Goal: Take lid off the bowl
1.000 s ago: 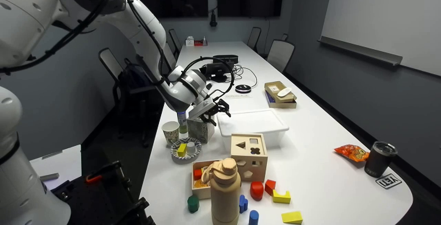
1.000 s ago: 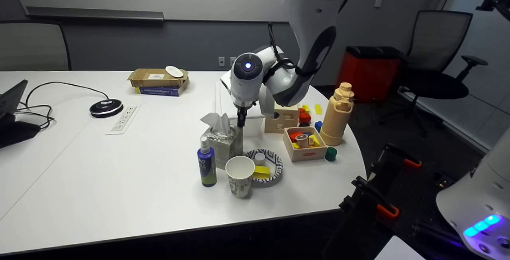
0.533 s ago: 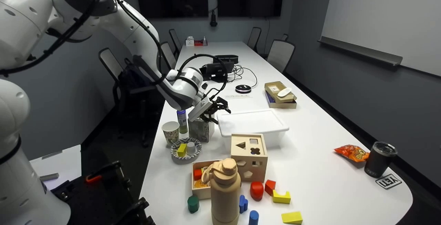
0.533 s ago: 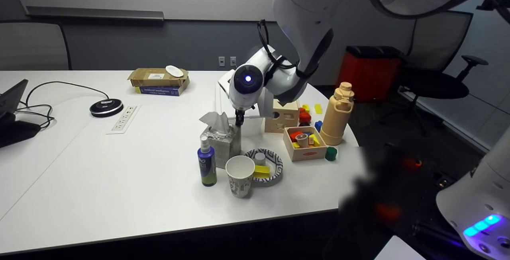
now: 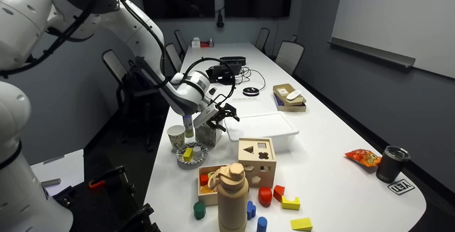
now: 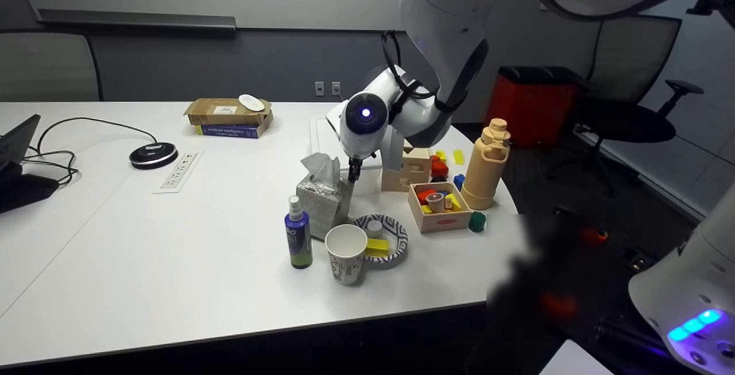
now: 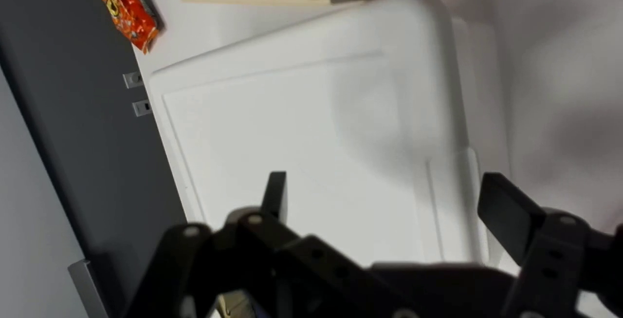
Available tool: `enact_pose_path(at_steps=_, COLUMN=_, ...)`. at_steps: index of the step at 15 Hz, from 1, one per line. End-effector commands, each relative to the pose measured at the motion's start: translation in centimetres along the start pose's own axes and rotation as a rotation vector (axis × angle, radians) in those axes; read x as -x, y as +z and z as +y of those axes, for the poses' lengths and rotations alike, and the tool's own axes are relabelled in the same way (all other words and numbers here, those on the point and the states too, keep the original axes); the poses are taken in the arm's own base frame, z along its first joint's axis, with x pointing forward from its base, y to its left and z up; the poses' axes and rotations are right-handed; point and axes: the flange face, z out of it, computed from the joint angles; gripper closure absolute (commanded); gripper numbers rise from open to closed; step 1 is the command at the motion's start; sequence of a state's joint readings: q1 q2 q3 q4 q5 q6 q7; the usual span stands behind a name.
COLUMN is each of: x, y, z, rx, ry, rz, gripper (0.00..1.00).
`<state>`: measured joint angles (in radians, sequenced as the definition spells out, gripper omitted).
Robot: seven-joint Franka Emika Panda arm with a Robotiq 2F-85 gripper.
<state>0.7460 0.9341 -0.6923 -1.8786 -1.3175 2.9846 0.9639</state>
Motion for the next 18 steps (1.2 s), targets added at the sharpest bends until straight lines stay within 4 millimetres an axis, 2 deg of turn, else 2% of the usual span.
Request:
enact_pose_path(at_steps=1, x=2.2, y=-1.6, z=0.6, rx=-0.085, ry=0.068, rz=-0.048, gripper=0.0)
enact_pose_path(at_steps=6, x=2.7, y=-3.0, z=1.6, rx=-0.165, ry=0.173, rz=-0.086, gripper=0.0)
enact_pose_path(at_steps=10, x=2.8, y=-2.0, z=1.8, rx=-0.151, ry=0.182, rz=-0.098, gripper=0.0)
enact_pose_path(at_steps=18, x=2.9, y=-0.2, z=0.4, rx=-0.127, ry=0.156, rz=-0.117, gripper=0.0)
